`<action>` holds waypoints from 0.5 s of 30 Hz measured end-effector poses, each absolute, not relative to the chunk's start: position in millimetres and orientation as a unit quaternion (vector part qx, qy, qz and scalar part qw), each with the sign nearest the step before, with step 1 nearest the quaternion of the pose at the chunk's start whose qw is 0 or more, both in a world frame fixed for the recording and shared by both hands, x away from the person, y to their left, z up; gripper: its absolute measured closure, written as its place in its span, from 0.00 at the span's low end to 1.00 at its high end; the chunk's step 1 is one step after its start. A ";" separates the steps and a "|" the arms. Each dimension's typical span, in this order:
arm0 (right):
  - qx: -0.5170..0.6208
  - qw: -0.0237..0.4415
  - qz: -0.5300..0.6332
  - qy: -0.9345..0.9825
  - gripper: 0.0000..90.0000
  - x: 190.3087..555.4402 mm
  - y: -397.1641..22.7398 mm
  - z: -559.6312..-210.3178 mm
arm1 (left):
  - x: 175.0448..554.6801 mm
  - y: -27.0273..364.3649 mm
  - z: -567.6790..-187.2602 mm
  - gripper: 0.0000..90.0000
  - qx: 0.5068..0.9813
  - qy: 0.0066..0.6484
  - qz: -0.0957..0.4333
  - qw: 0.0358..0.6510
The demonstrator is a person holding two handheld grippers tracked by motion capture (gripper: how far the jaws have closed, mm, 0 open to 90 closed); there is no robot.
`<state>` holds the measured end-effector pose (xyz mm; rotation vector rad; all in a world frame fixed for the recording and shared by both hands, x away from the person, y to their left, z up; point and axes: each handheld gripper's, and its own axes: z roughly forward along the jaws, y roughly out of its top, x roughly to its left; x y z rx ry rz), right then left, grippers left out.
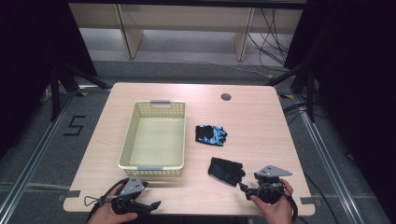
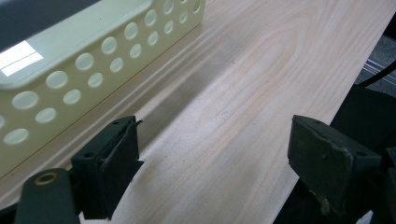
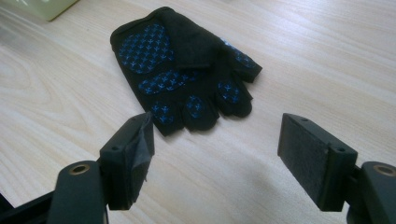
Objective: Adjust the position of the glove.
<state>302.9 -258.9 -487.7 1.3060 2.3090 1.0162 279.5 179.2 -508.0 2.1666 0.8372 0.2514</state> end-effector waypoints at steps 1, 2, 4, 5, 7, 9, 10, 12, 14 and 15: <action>0.441 0.158 0.356 0.809 0.32 304.6 -260.4 -489.1 | 280.0 179.4 -508.2 0.18 0.853 0.330 0.100 0.391; 0.441 0.154 0.353 0.811 0.32 304.7 -261.4 -488.4 | 279.8 179.2 -508.2 0.18 0.853 0.330 0.099 0.391; 0.456 0.148 0.348 0.806 0.32 303.9 -261.1 -486.9 | 279.4 178.9 -507.9 0.18 0.853 0.329 0.096 0.393; 0.454 0.160 0.352 0.803 0.32 304.5 -261.2 -488.0 | 278.9 178.0 -508.4 0.18 0.850 0.333 0.095 0.398; 0.456 0.159 0.357 0.800 0.32 305.1 -261.9 -487.6 | 279.3 178.9 -508.0 0.18 0.853 0.329 0.096 0.394; 0.465 0.160 0.354 0.796 0.32 304.4 -262.2 -486.0 | 279.7 178.8 -508.5 0.18 0.852 0.330 0.096 0.396; 0.465 0.160 0.354 0.796 0.32 304.4 -262.2 -486.0 | 279.9 179.1 -508.2 0.18 0.853 0.330 0.100 0.392; 0.457 0.166 0.359 0.797 0.33 306.4 -263.5 -487.0 | 279.4 178.2 -508.3 0.18 0.850 0.332 0.096 0.397; 0.456 0.158 0.366 0.796 0.35 308.1 -263.4 -485.9 | 279.7 178.5 -507.5 0.18 0.853 0.323 0.101 0.396; 0.463 0.155 0.368 0.792 0.35 308.1 -263.0 -485.1 | 279.7 178.5 -507.4 0.18 0.853 0.324 0.101 0.397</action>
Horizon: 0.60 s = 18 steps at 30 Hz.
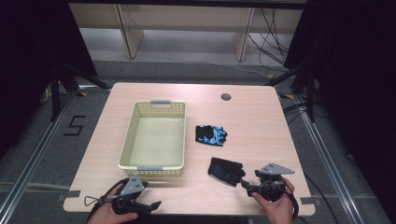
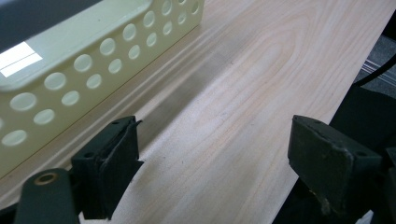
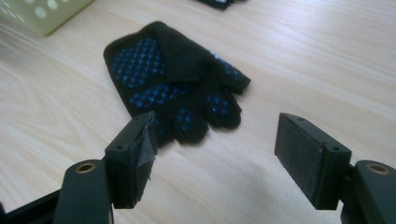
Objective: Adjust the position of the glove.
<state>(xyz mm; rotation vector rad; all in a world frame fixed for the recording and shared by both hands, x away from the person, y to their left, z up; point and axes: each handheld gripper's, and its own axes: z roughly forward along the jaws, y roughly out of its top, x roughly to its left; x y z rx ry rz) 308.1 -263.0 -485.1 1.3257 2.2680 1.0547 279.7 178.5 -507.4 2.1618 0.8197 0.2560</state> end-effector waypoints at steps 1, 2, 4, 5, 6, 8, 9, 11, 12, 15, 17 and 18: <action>0.477 0.149 0.366 0.785 0.35 307.3 -261.2 -482.8 | 278.8 177.9 -507.7 0.18 0.849 0.333 0.096 0.398; 0.466 0.156 0.375 0.786 0.35 310.2 -262.7 -483.1 | 280.0 179.6 -507.1 0.18 0.854 0.328 0.102 0.391; 0.458 0.159 0.388 0.784 0.38 316.3 -262.9 -480.6 | 280.9 180.6 -506.2 0.18 0.854 0.322 0.106 0.395; 0.458 0.159 0.388 0.784 0.38 316.3 -262.9 -480.6 | 281.1 180.9 -505.9 0.18 0.855 0.321 0.104 0.394; 0.440 0.161 0.384 0.795 0.44 320.1 -261.3 -477.8 | 281.0 180.8 -506.1 0.18 0.854 0.322 0.103 0.395; 0.434 0.167 0.384 0.798 0.46 323.2 -258.6 -475.0 | 281.0 180.7 -506.1 0.18 0.855 0.321 0.103 0.395; 0.434 0.167 0.384 0.798 0.46 323.2 -258.6 -475.0 | 281.0 180.7 -506.1 0.18 0.855 0.321 0.103 0.395; 0.420 0.169 0.386 0.803 0.50 327.1 -256.0 -472.2 | 281.4 180.5 -506.5 0.18 0.854 0.323 0.105 0.394; 0.413 0.165 0.389 0.807 0.53 331.9 -251.4 -471.2 | 281.4 180.5 -506.7 0.18 0.854 0.324 0.104 0.393; 0.396 0.160 0.380 0.820 0.58 341.3 -244.2 -470.4 | 281.1 180.9 -506.9 0.18 0.851 0.333 0.104 0.392; 0.384 0.159 0.377 0.828 0.59 346.5 -242.7 -469.8 | 281.2 181.2 -506.4 0.18 0.851 0.330 0.104 0.395; 0.374 0.158 0.372 0.834 0.61 356.4 -238.5 -470.1 | 281.6 181.3 -506.7 0.18 0.849 0.334 0.107 0.394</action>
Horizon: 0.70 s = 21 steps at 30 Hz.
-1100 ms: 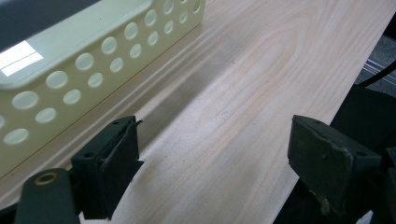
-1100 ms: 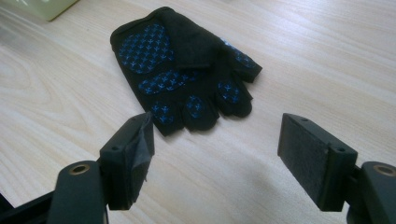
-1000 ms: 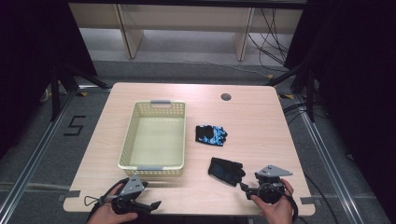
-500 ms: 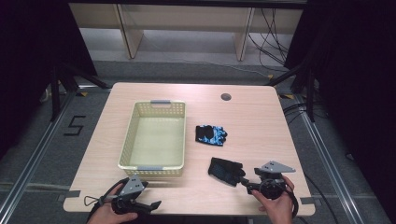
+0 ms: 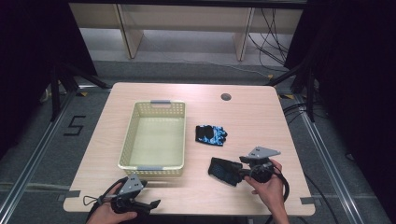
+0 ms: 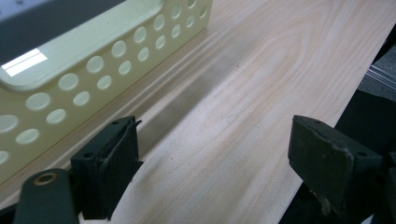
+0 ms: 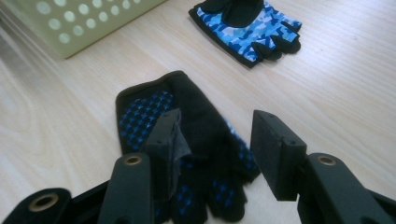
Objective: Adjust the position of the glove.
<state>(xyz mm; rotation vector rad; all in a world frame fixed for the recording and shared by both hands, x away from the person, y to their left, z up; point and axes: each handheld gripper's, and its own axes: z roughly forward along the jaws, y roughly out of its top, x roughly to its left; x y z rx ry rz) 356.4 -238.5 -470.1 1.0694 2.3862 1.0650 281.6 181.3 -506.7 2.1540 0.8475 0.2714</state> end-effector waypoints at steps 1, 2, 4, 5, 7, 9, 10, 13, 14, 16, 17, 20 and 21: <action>0.374 0.158 0.372 0.834 0.61 356.4 -238.5 -470.1 | 281.6 181.3 -506.7 0.18 0.849 0.334 0.107 0.394; 0.377 0.141 0.370 0.838 0.64 366.4 -237.2 -469.9 | 282.3 181.7 -506.4 0.18 0.851 0.328 0.107 0.397; 0.377 0.142 0.373 0.836 0.65 370.0 -237.2 -470.5 | 281.5 181.2 -507.0 0.18 0.850 0.335 0.101 0.395; 0.382 0.132 0.375 0.835 0.66 378.3 -237.0 -472.0 | 281.6 181.2 -506.9 0.18 0.849 0.329 0.103 0.400; 0.377 0.124 0.374 0.838 0.67 385.7 -236.2 -476.4 | 282.4 182.8 -506.4 0.18 0.855 0.325 0.106 0.390; 0.385 0.113 0.370 0.838 0.67 387.3 -234.1 -478.1 | 281.6 182.2 -506.5 0.18 0.852 0.328 0.103 0.396; 0.375 0.111 0.356 0.849 0.68 392.8 -231.5 -482.8 | 281.6 182.5 -506.2 0.18 0.852 0.327 0.103 0.395; 0.377 0.116 0.362 0.845 0.68 395.9 -226.9 -487.9 | 282.4 182.3 -506.4 0.18 0.854 0.326 0.107 0.391; 0.383 0.099 0.360 0.845 0.68 396.7 -225.9 -486.6 | 281.8 181.9 -506.7 0.18 0.854 0.329 0.107 0.390; 0.378 0.084 0.348 0.854 0.68 401.7 -223.7 -489.9 | 281.9 181.7 -507.0 0.18 0.855 0.328 0.106 0.388; 0.378 0.084 0.348 0.854 0.68 401.7 -223.7 -489.9 | 281.6 181.5 -507.1 0.18 0.852 0.330 0.102 0.392; 0.369 0.077 0.344 0.860 0.69 405.0 -219.6 -497.5 | 281.4 182.3 -507.2 0.18 0.848 0.338 0.102 0.394; 0.379 0.077 0.329 0.862 0.70 405.2 -217.9 -498.4 | 282.4 182.9 -506.5 0.18 0.851 0.331 0.106 0.393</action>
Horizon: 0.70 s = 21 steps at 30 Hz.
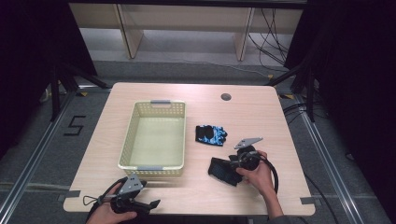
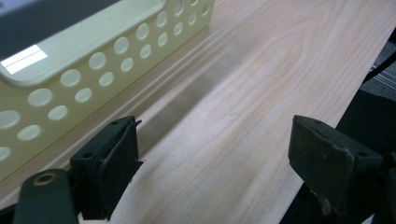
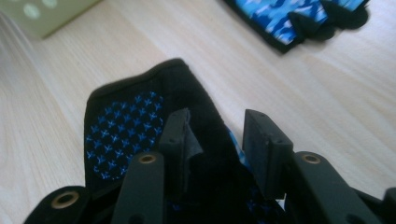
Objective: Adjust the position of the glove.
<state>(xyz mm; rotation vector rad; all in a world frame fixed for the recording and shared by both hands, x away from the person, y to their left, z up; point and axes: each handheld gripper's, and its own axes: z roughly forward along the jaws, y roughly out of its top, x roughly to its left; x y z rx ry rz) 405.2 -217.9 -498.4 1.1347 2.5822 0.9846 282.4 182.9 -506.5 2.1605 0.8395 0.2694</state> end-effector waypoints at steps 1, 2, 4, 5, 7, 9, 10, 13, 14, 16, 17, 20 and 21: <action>0.373 0.079 0.322 0.866 0.71 405.1 -217.1 -499.1 | 282.8 183.2 -506.2 0.18 0.854 0.328 0.108 0.390; 0.361 0.066 0.319 0.874 0.72 404.7 -215.8 -498.9 | 281.8 182.1 -506.8 0.18 0.853 0.330 0.105 0.390; 0.360 0.066 0.319 0.874 0.74 404.8 -215.9 -499.1 | 281.9 181.3 -507.7 0.18 0.852 0.329 0.104 0.393; 0.357 0.062 0.321 0.875 0.77 404.8 -216.4 -499.1 | 282.0 181.7 -507.7 0.18 0.855 0.328 0.106 0.388; 0.351 0.063 0.331 0.874 0.84 407.0 -217.5 -501.7 | 280.7 179.9 -509.3 0.18 0.847 0.341 0.096 0.397; 0.337 0.055 0.342 0.875 0.89 408.8 -218.7 -502.9 | 282.6 182.2 -508.3 0.18 0.855 0.329 0.104 0.387; 0.336 0.047 0.338 0.878 0.91 409.6 -220.5 -501.4 | 282.8 182.4 -508.0 0.18 0.855 0.328 0.104 0.387; 0.324 0.050 0.350 0.878 0.94 411.2 -222.1 -501.6 | 282.3 181.6 -507.7 0.18 0.854 0.329 0.099 0.392; 0.320 0.051 0.358 0.876 0.94 411.0 -221.9 -501.7 | 282.5 181.9 -507.7 0.18 0.854 0.328 0.098 0.391; 0.312 0.037 0.357 0.880 0.95 409.6 -223.0 -497.4 | 281.9 180.6 -508.6 0.18 0.848 0.337 0.095 0.398; 0.300 0.040 0.360 0.883 0.95 407.0 -221.2 -491.5 | 282.3 181.9 -508.1 0.18 0.854 0.330 0.097 0.391; 0.269 0.049 0.375 0.886 0.95 402.8 -218.3 -477.1 | 281.6 181.3 -507.5 0.18 0.851 0.330 0.096 0.397; 0.258 0.047 0.380 0.887 0.95 400.5 -216.7 -471.3 | 282.1 182.0 -506.9 0.18 0.853 0.330 0.101 0.392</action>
